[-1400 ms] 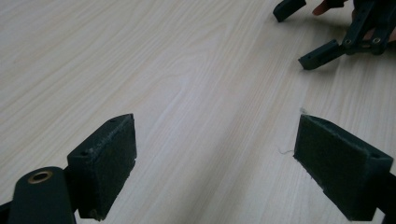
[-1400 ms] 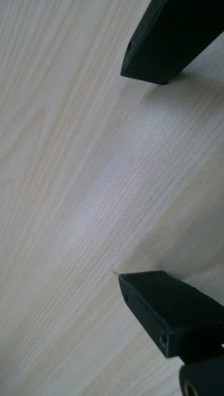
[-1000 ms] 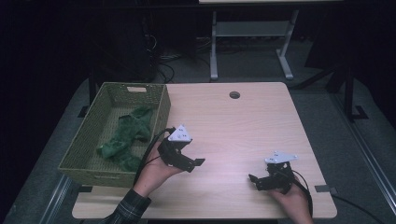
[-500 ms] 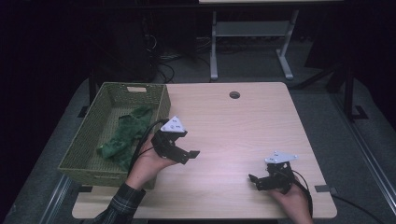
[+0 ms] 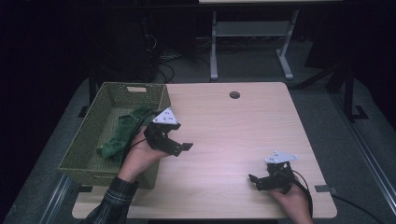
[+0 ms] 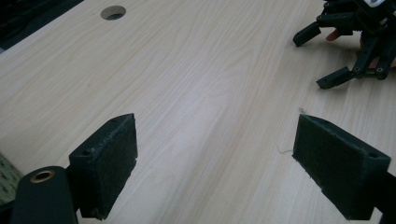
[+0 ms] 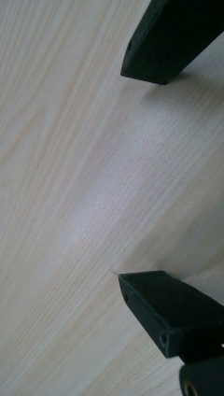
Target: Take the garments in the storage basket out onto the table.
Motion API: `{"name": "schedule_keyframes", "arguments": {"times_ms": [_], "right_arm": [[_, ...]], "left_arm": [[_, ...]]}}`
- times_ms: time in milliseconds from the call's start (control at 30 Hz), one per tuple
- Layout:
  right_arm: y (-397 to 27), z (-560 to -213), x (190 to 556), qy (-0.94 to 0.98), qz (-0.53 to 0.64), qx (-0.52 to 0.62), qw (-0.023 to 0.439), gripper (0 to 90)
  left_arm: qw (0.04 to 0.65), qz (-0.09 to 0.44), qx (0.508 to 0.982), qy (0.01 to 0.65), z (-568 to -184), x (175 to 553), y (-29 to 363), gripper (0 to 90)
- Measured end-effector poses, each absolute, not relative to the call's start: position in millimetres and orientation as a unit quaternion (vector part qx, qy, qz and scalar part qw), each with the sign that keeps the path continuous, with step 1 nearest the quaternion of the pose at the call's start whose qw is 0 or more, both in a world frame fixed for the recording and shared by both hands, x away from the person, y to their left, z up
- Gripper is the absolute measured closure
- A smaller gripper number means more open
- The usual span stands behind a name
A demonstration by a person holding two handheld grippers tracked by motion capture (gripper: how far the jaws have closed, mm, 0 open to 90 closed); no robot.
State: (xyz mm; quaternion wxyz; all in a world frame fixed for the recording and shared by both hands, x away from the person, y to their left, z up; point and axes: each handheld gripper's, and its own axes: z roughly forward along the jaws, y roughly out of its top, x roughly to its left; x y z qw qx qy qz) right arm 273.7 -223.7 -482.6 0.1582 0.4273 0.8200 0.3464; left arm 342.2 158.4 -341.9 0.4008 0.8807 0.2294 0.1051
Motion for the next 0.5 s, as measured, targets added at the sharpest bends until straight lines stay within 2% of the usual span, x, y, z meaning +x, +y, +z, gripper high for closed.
{"name": "schedule_keyframes", "arguments": {"times_ms": [500], "right_arm": [[-223.9,-482.7,274.0,0.821,0.347,0.425,0.159,2.5]], "left_arm": [[0.388,0.127,0.874,0.263,-337.4,351.2,201.1,16.0]]}}
